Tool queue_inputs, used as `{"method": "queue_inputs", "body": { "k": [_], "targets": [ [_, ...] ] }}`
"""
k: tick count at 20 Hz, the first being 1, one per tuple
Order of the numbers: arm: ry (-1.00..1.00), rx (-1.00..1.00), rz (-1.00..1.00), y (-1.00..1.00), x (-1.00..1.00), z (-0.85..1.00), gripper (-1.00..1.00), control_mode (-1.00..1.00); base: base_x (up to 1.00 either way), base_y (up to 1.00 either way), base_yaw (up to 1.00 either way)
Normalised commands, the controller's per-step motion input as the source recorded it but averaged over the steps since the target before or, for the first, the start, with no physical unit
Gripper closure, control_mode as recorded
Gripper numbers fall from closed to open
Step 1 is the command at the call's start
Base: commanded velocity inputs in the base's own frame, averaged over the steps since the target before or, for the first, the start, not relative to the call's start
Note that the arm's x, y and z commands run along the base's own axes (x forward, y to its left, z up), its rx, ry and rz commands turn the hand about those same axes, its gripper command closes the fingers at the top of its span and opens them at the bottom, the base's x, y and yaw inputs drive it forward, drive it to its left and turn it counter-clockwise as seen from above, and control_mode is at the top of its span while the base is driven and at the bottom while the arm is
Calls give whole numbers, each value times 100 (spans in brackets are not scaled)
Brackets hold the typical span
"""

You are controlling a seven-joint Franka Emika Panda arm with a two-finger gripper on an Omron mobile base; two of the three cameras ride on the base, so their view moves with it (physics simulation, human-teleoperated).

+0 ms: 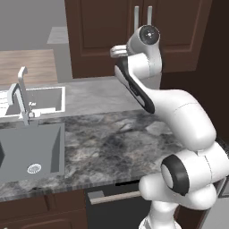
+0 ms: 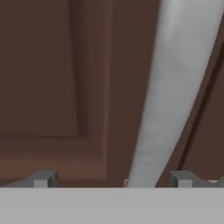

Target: Open the cabinet. Pick the spray and place it next to the sink. Then close the cabinet.

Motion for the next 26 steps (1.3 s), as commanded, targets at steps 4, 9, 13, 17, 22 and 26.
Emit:
{"method": "queue_inputs", "body": {
  "k": [4, 9, 13, 17, 22, 26],
  "targets": [
    [0, 0, 0, 0, 51, 0, -100, -100, 0, 0, 0],
    [-2, 0, 0, 0, 40, -6, 100, -100, 0, 0, 0],
    [-15, 0, 2, 1, 7, -16, 100, -100, 0, 0, 0],
    [-22, 0, 4, 1, 1, -14, 100, -100, 0, 0, 0],
    [-31, 0, 14, 19, -18, -1, 100, -100, 0, 0, 0],
    [-14, 0, 21, 35, -66, 3, 100, -100, 0, 0, 0]
  ]
}}
